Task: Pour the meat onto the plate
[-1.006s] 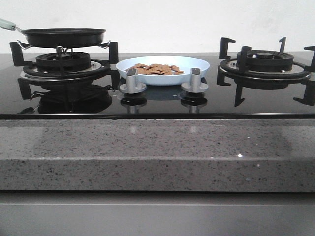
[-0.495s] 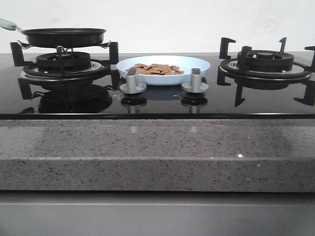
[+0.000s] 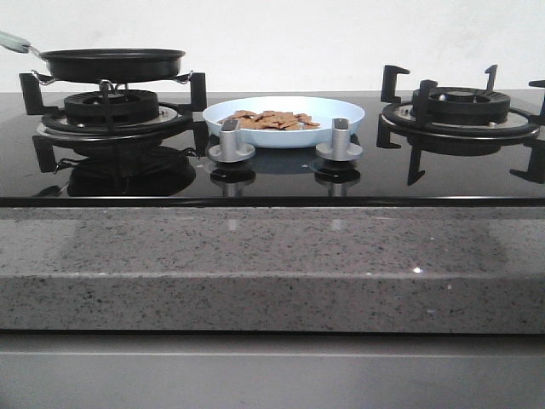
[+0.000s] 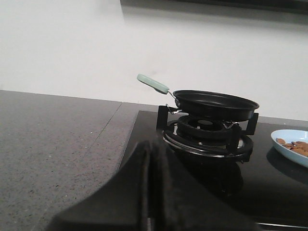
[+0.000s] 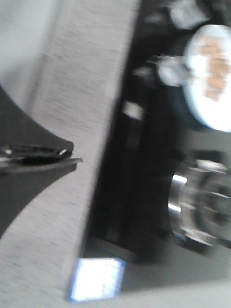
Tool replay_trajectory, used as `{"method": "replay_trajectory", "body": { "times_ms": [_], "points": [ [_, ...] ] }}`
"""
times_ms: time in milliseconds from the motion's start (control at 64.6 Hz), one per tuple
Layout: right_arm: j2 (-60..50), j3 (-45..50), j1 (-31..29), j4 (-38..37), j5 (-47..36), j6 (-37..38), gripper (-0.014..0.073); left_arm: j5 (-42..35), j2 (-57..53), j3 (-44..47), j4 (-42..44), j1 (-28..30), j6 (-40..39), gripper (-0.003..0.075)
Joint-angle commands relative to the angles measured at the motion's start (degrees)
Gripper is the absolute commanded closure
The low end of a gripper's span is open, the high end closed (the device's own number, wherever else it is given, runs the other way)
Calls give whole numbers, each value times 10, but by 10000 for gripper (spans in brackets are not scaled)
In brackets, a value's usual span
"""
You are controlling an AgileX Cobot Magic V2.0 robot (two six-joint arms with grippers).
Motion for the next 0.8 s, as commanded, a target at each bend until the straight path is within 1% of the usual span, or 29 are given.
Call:
{"method": "replay_trajectory", "body": {
  "times_ms": [0,170,341,418,588,789],
  "points": [
    [-40,25,1,0,-111,-6,662,-49,-9,5,-6,0,0,741],
    [-107,116,-8,3,-204,-6,662,-49,-9,5,-6,0,0,741],
    [-137,200,-34,21,-302,-6,662,-49,-9,5,-6,0,0,741],
    [-153,229,-38,21,-341,-6,662,-49,-9,5,-6,0,0,741],
    [-152,282,-39,22,-434,-6,662,-49,-9,5,-6,0,0,741],
    [-152,282,-39,22,-428,-6,662,-49,-9,5,-6,0,0,741]
  ]
}}
